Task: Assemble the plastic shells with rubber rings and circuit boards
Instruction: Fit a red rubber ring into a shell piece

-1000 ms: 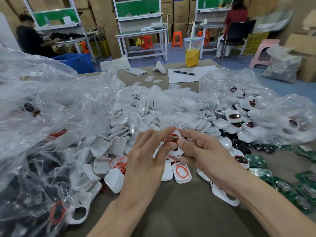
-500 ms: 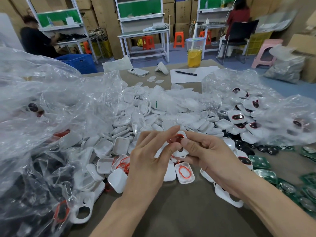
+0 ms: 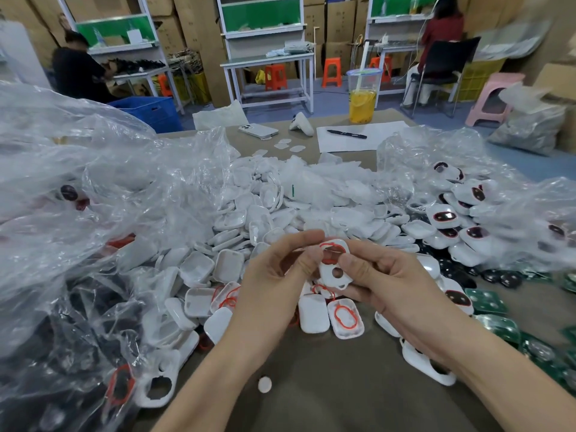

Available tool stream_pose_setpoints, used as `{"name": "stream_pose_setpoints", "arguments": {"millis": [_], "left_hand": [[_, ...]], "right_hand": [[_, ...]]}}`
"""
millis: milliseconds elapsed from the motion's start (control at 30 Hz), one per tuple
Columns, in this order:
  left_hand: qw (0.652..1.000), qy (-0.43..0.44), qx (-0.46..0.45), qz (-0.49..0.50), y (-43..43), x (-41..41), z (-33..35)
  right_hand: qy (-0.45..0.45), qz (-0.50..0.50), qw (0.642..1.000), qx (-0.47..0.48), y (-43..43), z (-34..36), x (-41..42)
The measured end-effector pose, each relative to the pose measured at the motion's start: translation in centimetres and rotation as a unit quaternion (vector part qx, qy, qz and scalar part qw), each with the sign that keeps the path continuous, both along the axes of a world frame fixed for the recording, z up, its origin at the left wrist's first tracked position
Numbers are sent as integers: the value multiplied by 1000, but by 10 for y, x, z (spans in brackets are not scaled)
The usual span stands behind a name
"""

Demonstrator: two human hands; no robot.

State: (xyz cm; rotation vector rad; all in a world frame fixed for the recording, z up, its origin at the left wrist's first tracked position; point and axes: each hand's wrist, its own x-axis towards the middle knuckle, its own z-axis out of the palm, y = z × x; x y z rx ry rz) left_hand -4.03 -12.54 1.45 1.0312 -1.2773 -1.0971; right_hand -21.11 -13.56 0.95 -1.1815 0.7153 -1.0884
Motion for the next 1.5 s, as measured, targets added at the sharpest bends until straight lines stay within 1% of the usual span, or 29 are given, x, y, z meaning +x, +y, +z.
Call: {"name": "stream_pose_setpoints", "arguments": {"millis": [33,100,167,300,367,433,467,533,633,1000,1267,1500], "left_hand": [[1000,1,-6,-4,0,1,1],[995,-65,-73,32,1,2,1],[980,-127,-136,62,1,1,0],[961,-169,-185,119,2,-3,-2],[967,-135,-158,146,3,-3,-2],[981,-89,-102,139,3,-4,-1],[985,-80,-82,131,4,-6,-2],[988,-67,-70,119,6,-10,-3],[988,-60,-78,116,7,-13,-4],[969,-96,-118,192,6,-20,-14],[969,-92,-119,198,4,-20,-16],[963,-110,-119,216,4,-21,-18]], "right_hand": [[11,-11,1000,-5,0,0,1],[17,-32,999,-10,0,-1,1],[22,-41,999,-17,1,-1,3],[25,-63,997,-44,2,0,6],[20,-79,996,-48,1,1,6],[12,-87,995,-51,2,2,6],[7,-86,995,-52,2,2,6],[10,-84,995,-58,3,2,8],[33,-93,993,-68,5,1,11],[50,-85,989,-114,9,0,18],[59,-82,989,-110,9,1,19],[92,-115,983,-114,9,-5,21]]}}
